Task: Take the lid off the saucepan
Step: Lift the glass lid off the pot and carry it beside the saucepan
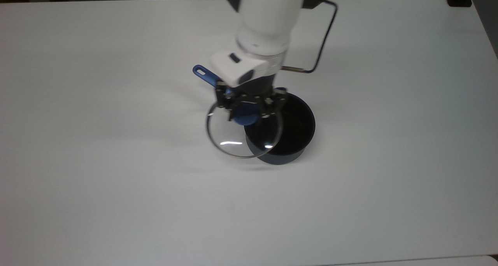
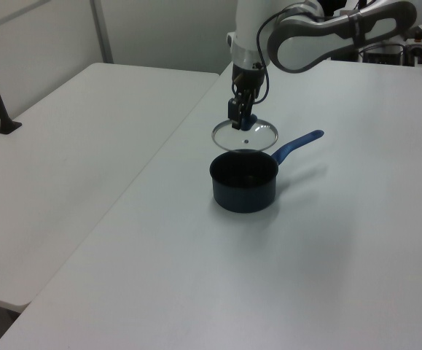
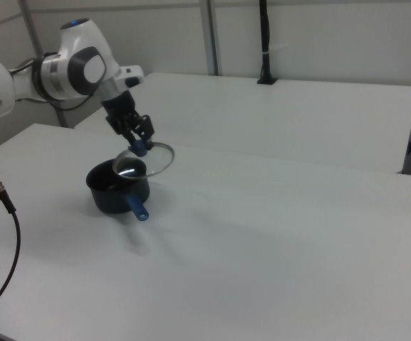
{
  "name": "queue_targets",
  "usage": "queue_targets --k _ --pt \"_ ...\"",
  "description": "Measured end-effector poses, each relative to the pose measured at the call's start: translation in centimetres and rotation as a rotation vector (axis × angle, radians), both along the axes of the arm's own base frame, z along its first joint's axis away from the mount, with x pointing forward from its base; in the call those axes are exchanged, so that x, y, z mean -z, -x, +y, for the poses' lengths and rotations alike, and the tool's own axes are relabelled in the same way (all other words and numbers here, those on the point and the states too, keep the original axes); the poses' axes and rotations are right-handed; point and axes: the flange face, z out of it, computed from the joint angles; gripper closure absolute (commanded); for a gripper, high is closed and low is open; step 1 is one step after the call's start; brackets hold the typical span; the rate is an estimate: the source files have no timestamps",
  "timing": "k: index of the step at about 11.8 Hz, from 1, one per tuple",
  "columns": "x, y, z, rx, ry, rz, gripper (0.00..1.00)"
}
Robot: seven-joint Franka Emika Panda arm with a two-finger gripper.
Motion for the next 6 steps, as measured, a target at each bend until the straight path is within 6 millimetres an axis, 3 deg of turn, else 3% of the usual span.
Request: queue_targets --k 2,6 --pt "0.5 -0.4 -4.0 0.022 0.029 0.015 0.63" --pt "4.2 -0.2 -13.1 0.074 0.052 0.098 0.63"
